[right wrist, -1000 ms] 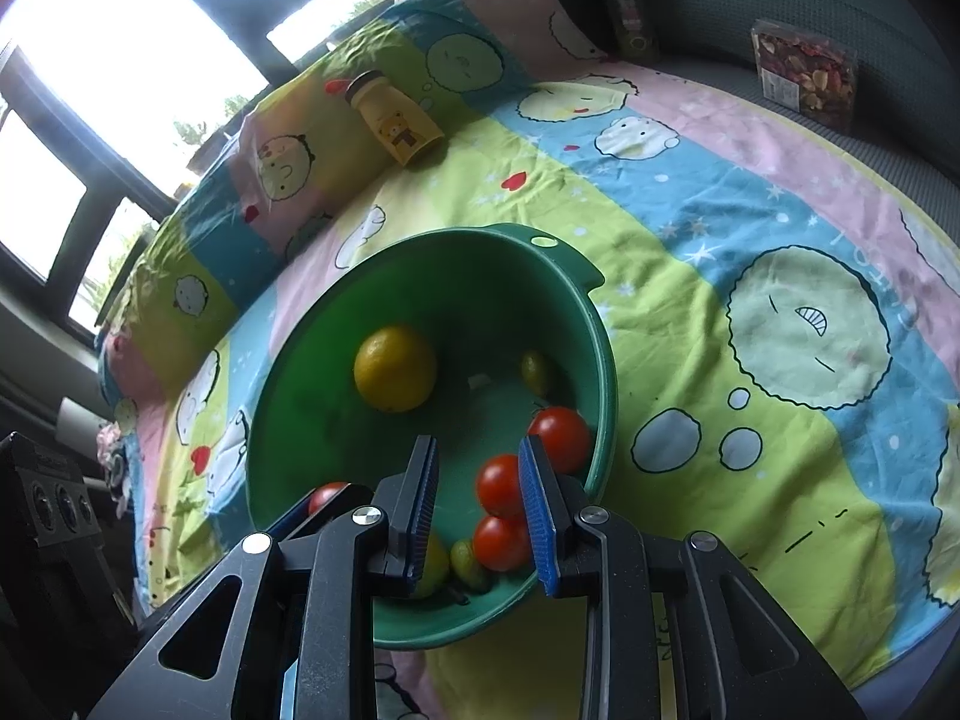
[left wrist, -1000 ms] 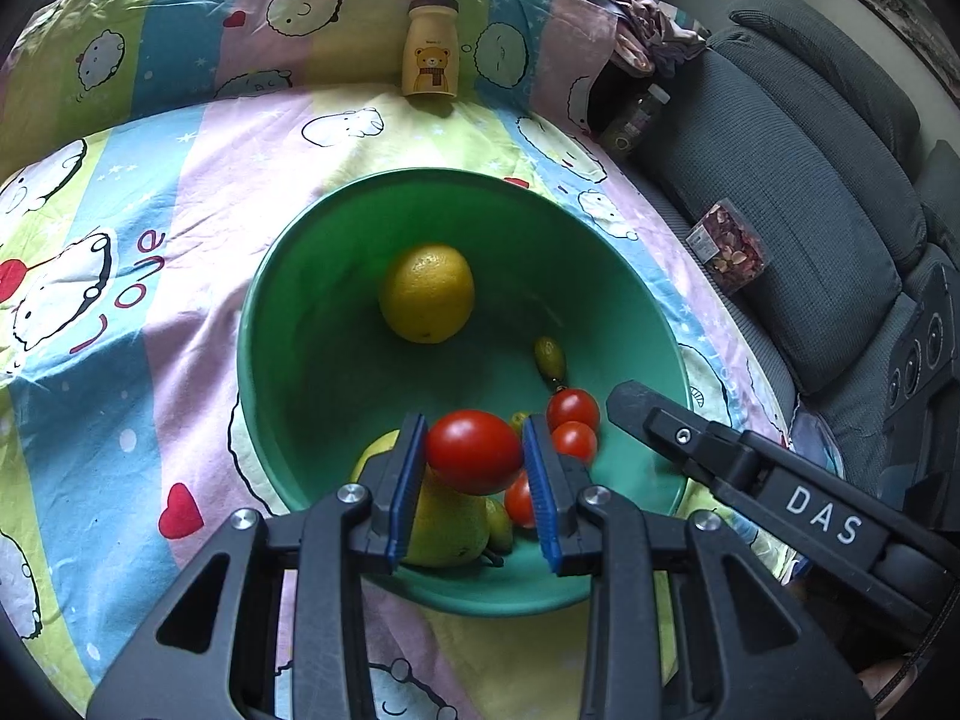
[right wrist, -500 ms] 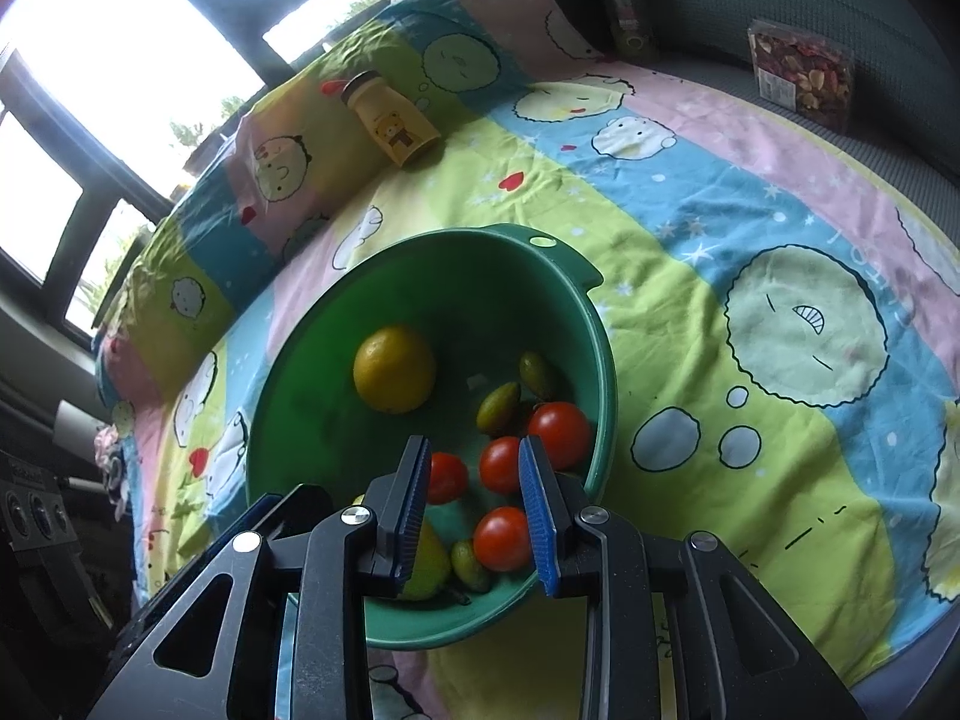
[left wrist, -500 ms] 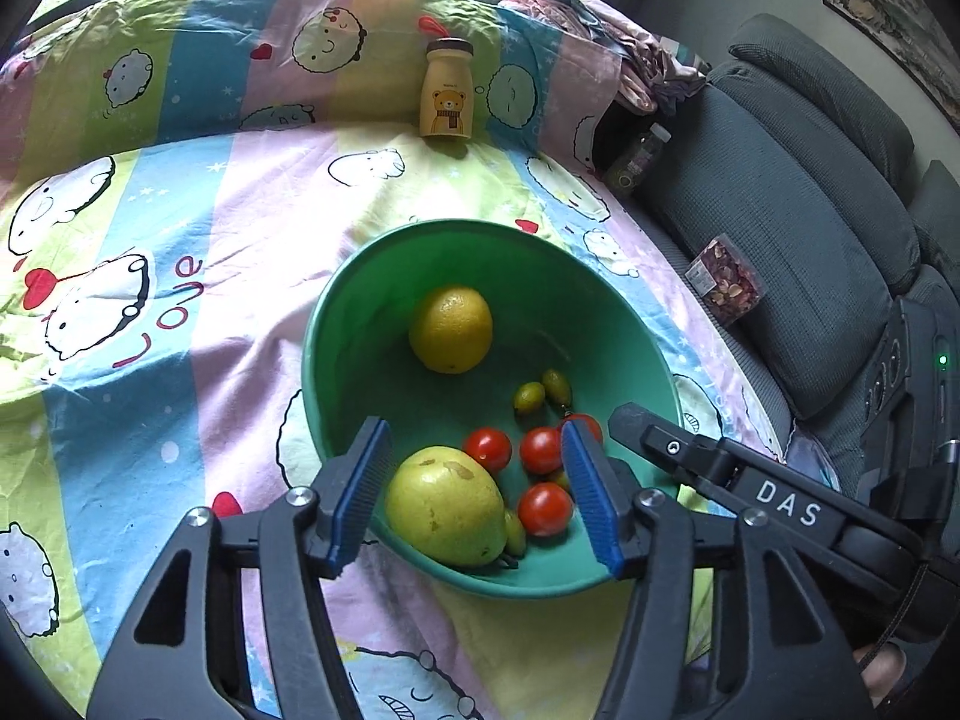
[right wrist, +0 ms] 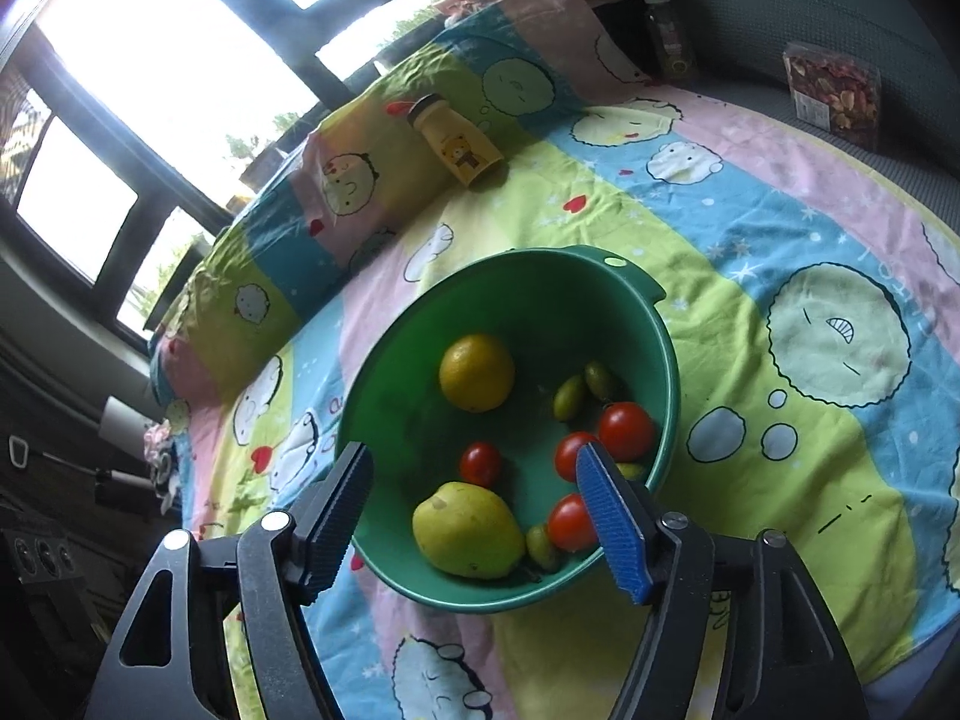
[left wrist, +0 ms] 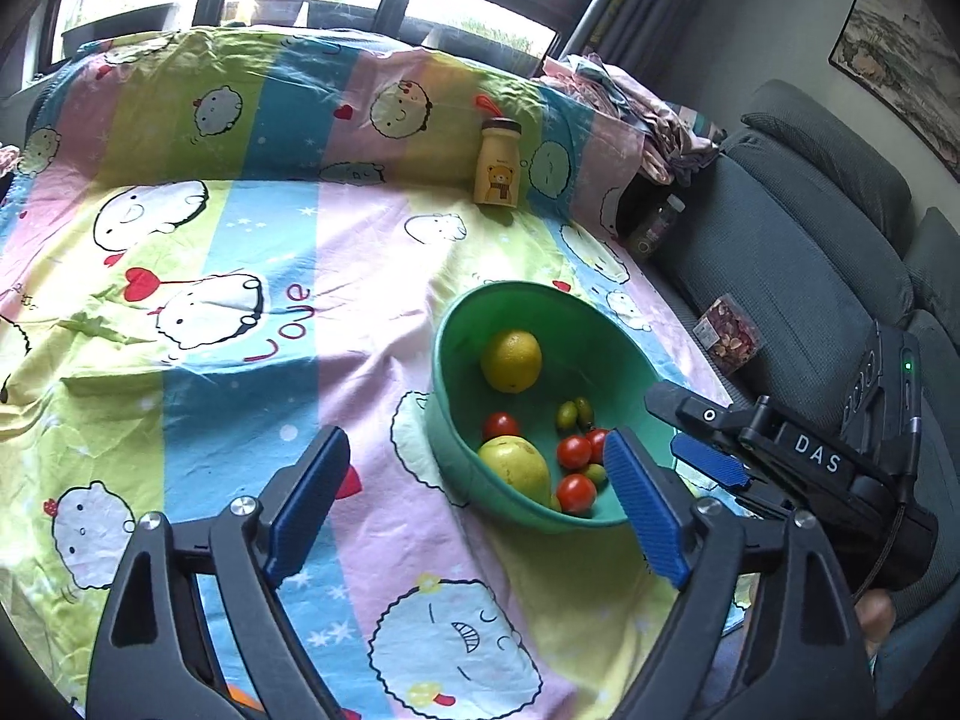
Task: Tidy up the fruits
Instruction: 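Move both tools out of the basin over the orange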
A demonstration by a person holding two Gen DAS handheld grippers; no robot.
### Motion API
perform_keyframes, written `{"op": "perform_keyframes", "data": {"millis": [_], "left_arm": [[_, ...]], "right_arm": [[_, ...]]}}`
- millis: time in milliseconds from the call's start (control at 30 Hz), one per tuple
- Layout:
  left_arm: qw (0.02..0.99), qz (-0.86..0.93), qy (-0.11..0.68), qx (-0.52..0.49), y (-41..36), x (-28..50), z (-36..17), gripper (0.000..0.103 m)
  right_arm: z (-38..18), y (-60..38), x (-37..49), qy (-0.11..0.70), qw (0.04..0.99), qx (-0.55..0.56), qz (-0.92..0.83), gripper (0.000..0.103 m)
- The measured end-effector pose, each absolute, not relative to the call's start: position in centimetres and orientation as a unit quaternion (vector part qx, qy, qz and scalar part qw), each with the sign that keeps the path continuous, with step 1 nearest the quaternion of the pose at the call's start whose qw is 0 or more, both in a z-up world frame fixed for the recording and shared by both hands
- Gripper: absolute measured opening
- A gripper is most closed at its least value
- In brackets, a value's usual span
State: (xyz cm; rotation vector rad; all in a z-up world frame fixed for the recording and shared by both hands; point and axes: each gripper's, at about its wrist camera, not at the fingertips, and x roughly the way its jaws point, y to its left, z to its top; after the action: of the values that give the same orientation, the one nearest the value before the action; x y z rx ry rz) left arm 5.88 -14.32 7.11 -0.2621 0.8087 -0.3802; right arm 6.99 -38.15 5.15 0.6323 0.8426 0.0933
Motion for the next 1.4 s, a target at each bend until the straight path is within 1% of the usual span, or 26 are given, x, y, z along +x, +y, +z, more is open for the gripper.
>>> {"op": "perform_keyframes", "data": {"millis": [133, 200, 367, 533, 700, 867, 1100, 1400], "left_arm": [[0.901, -0.159, 0.382, -0.131, -11.8, 3.9, 7.5, 0.090], [0.904, -0.145, 0.378, -0.134, -10.3, 2.8, 7.6, 0.093], [0.903, -0.095, 0.382, -0.172, -5.5, 0.4, 7.5, 0.097], [0.894, -0.053, 0.396, -0.204, -1.7, -2.0, 6.8, 0.098], [0.887, -0.030, 0.405, -0.219, 0.2, -4.2, 5.5, 0.098], [0.876, -0.020, 0.426, -0.225, 1.4, -5.3, 3.3, 0.098], [0.862, -0.013, 0.457, -0.219, 1.2, -5.8, 0.6, 0.098], [0.850, -0.039, 0.488, -0.197, -1.1, -5.8, -1.5, 0.097]], "right_arm": [[6.1, -37.2, 6.3, 0.392, 0.870, 0.293, 0.063, 0.074], [6.6, -36.5, 6.0, 0.388, 0.873, 0.286, 0.077, 0.078], [8.0, -34.0, 5.2, 0.386, 0.880, 0.254, 0.112, 0.080], [9.1, -30.6, 4.6, 0.387, 0.881, 0.215, 0.165, 0.080], [9.2, -26.7, 4.2, 0.400, 0.873, 0.177, 0.217, 0.081], [8.5, -22.2, 3.7, 0.425, 0.854, 0.148, 0.261, 0.081], [5.6, -16.4, 2.9, 0.487, 0.792, 0.122, 0.347, 0.081], [1.3, -13.8, 2.8, 0.560, 0.739, 0.107, 0.359, 0.081]]}}
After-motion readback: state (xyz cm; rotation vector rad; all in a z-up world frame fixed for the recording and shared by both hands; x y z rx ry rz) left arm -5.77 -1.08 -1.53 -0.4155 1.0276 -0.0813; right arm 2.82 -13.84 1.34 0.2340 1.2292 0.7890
